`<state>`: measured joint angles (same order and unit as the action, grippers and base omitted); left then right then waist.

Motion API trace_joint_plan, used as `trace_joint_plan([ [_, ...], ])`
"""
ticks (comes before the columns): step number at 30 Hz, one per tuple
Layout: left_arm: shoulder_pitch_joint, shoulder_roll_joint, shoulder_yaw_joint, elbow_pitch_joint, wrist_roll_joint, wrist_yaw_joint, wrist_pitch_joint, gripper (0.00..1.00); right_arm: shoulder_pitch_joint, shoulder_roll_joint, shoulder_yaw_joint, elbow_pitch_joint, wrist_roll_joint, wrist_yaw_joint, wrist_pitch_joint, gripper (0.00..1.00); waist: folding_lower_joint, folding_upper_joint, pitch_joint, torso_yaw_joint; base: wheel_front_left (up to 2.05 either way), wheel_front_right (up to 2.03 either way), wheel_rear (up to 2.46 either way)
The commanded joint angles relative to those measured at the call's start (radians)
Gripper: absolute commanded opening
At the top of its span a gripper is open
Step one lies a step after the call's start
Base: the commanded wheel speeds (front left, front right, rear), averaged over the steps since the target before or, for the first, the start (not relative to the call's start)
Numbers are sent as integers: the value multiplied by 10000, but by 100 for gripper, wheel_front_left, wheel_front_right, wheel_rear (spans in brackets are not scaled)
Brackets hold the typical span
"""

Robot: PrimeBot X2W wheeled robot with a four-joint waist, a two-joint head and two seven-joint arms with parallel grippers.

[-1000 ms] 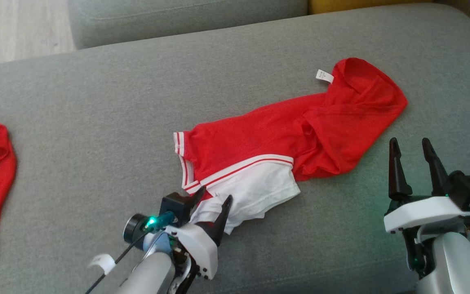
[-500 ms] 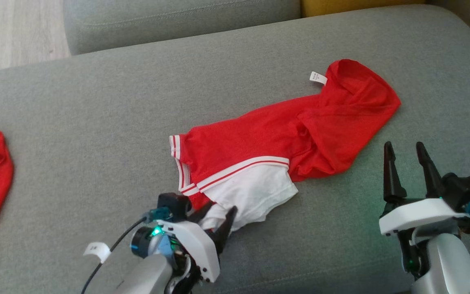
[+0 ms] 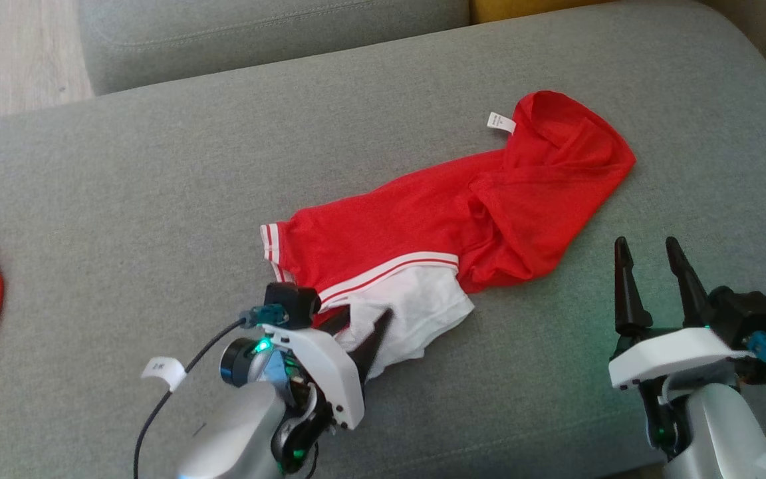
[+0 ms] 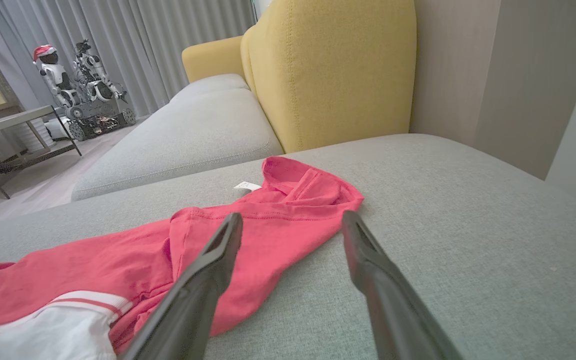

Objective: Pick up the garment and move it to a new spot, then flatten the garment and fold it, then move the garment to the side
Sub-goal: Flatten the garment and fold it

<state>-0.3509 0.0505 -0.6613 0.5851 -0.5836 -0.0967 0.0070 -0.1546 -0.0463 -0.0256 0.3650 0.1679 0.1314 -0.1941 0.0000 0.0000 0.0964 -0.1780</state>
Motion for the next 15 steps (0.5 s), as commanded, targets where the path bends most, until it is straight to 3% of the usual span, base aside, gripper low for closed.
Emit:
trace_joint_plan([
  [1,-532,0,311,-235,-60,15,-43,10,-459,-39,298,-260,49,-7,-122,100,0,0,13,-17,0,0,0],
  [2,-583,2,288,-229,-54,2,-48,0,-468,-39,308,-239,60,-7,-133,100,0,0,14,-25,0,0,0],
  [9,-1025,81,570,-687,-363,-89,-293,0,-563,-39,291,-118,92,-7,-202,100,0,0,58,-24,0,0,0],
  [15,-1828,240,1098,-1667,-1361,-226,363,0,-707,-39,375,11,152,-7,-267,100,0,0,155,-110,0,0,0],
])
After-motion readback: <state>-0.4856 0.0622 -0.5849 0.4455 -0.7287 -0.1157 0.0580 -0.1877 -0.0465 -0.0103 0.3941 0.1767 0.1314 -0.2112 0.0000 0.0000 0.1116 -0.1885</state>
